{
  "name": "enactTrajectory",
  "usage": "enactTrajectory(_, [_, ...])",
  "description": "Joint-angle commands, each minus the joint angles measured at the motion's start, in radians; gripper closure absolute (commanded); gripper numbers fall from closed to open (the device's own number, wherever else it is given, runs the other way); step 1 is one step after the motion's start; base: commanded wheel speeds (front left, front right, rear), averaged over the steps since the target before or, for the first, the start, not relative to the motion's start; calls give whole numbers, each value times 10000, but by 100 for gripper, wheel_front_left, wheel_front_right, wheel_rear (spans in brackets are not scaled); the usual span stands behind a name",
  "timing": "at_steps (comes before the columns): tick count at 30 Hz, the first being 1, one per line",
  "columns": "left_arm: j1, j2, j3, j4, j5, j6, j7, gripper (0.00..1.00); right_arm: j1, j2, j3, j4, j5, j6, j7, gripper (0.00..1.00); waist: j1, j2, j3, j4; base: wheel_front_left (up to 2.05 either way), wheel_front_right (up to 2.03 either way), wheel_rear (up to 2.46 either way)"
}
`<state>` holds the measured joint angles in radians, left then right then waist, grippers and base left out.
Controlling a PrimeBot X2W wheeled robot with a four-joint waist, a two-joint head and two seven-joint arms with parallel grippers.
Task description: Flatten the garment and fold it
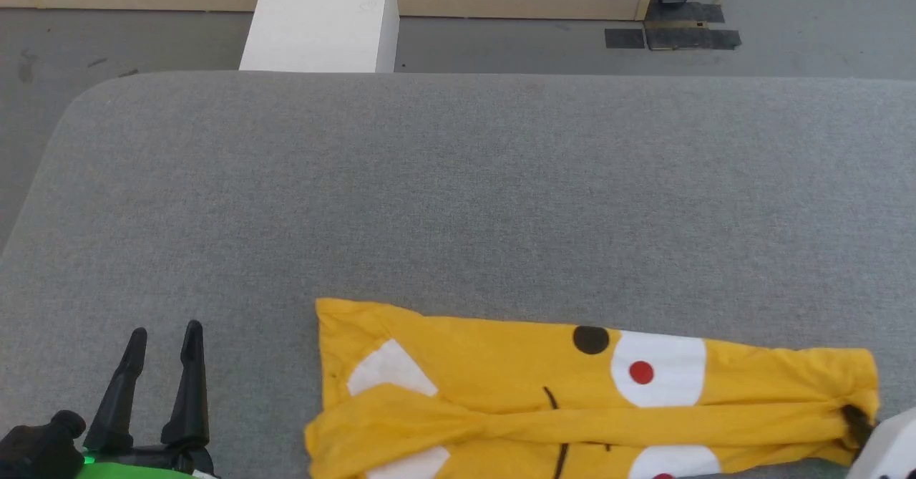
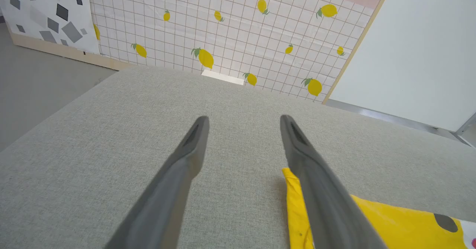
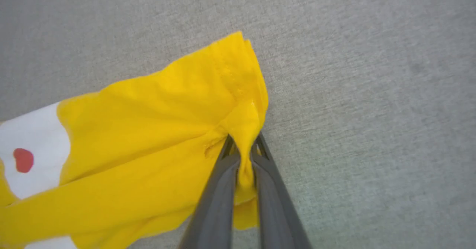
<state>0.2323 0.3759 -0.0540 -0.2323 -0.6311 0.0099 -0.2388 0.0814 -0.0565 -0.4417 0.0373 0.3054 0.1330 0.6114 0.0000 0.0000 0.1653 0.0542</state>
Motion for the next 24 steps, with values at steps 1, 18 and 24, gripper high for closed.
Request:
enactTrajectory(1, [-36,53,-38,44,157,40,17,0,-219,-168,-284,-38,-111,-23,-87,100,0,0,-54,-32,0,0,0])
enactTrajectory(18, [291,5,-376,306,539,347,63,0,-4,-849,-1104,-1800,-428,-23,1343,100,0,0,-769,77,0,0,0])
enactTrajectory(24, [378,-59,-488,320,568,434,87,0,318,-507,1042,-3003,756,-23,2301,100,0,0,-989,115,0,0,0])
